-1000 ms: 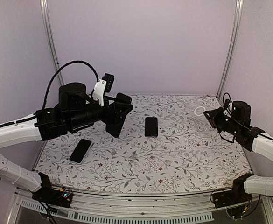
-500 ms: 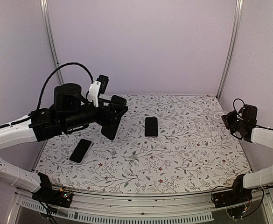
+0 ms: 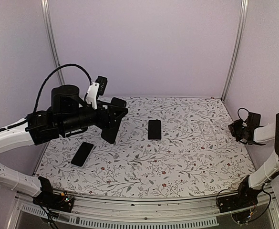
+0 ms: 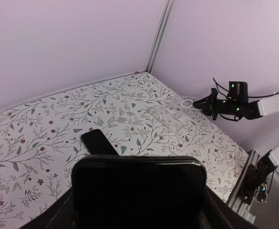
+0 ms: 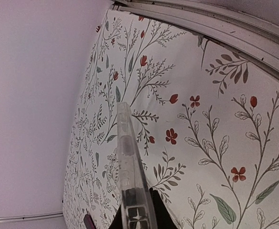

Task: Take the phone out of the phone case
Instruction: Place the phone case at the corner of the board.

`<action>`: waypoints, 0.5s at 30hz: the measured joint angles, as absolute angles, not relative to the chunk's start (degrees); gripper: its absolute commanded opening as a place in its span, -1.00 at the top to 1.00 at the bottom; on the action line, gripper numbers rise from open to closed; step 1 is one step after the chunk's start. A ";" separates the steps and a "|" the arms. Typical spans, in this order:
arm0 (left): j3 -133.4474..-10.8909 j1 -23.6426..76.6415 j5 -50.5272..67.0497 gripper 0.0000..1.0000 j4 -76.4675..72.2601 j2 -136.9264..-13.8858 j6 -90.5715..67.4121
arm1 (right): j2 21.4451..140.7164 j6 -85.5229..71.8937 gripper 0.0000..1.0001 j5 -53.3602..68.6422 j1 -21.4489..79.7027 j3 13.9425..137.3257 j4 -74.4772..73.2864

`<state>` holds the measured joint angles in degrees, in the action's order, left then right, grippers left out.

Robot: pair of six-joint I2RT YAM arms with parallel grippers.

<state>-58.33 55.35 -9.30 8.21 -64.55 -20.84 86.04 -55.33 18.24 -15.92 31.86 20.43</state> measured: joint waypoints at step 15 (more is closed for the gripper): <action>-58.33 55.33 -8.32 0.30 9.32 -64.16 -21.58 | 95.37 -59.68 0.51 19.00 -16.53 33.98 27.66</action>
